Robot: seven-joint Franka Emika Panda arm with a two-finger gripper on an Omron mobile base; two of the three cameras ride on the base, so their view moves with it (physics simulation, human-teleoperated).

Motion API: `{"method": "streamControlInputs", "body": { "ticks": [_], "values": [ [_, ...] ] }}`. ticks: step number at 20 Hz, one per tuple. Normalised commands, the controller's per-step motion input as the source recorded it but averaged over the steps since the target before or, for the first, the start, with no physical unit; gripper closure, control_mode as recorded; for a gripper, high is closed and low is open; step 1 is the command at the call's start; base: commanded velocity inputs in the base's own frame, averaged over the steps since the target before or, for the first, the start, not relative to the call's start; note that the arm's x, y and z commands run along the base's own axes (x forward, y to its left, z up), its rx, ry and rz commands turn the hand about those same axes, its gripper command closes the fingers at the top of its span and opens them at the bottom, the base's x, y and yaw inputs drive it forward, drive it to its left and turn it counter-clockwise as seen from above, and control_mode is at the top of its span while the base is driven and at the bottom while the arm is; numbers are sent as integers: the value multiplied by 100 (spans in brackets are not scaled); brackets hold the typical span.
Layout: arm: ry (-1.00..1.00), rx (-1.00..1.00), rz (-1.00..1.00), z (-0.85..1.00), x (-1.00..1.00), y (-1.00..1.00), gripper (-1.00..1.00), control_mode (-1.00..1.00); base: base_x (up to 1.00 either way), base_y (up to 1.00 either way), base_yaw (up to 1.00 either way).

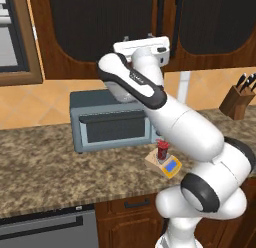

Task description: Pick the yogurt and place it on the digital scale for weighing, and close the cabinet.

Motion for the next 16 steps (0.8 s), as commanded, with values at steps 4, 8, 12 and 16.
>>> {"method": "streamControlInputs", "body": {
  "ticks": [4,8,12,16],
  "values": [
    [4,1,0,-1,43,-13,-100,-100,0,0,0],
    [3,0,0,-1,54,-3,-100,-100,0,0,0],
    [5,0,0,0,48,0,-100,-100,0,0,0],
    [2,0,0,0,26,0,-100,-100,0,0,0]
  ]
}}
